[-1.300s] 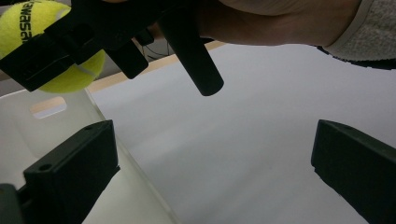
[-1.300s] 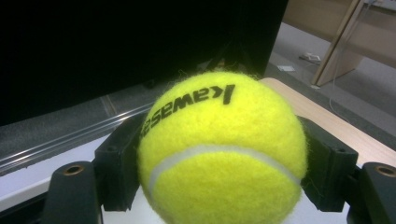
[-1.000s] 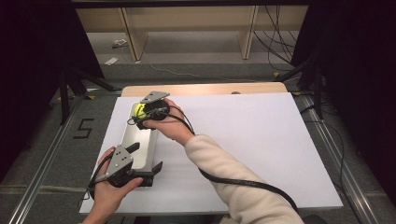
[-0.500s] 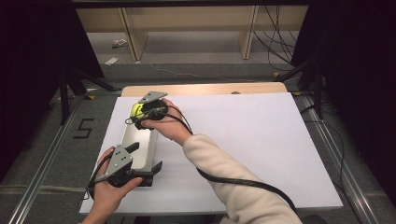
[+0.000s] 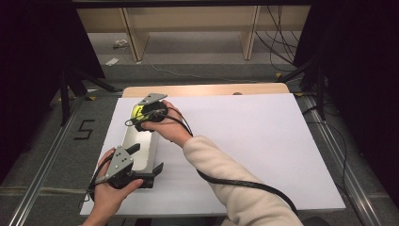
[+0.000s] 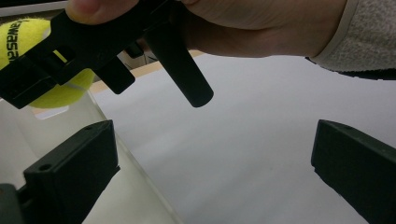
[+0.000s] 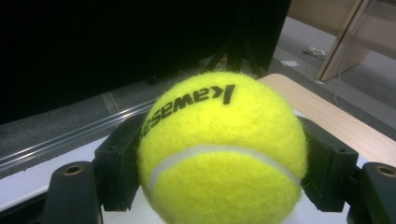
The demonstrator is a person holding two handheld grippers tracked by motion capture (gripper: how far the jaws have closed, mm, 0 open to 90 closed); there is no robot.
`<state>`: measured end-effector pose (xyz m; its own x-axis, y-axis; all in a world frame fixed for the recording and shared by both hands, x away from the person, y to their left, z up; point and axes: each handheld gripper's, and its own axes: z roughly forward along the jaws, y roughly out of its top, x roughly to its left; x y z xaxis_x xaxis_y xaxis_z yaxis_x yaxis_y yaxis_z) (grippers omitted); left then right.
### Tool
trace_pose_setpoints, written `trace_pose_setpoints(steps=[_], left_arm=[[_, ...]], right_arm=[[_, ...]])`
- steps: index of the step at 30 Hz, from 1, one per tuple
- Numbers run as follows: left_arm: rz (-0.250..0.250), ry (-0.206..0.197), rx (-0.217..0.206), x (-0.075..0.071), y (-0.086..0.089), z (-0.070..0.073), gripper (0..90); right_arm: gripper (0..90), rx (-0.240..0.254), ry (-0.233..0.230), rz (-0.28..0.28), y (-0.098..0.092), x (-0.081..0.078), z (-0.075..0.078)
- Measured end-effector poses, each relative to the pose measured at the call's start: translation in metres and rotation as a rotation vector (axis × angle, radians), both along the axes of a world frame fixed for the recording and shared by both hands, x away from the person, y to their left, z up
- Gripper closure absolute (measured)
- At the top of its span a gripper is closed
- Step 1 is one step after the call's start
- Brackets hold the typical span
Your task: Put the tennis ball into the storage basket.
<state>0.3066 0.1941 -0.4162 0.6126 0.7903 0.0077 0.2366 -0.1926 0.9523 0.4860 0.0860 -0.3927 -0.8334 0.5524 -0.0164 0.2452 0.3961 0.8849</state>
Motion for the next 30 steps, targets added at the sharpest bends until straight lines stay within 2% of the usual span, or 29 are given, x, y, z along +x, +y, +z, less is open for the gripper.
trace_pose_setpoints(steps=[30], left_arm=[[-0.001,0.002,-0.002,0.000,0.000,0.000,0.0]], right_arm=[[26.5,-0.059,0.054,0.045,0.011,0.002,-0.014]])
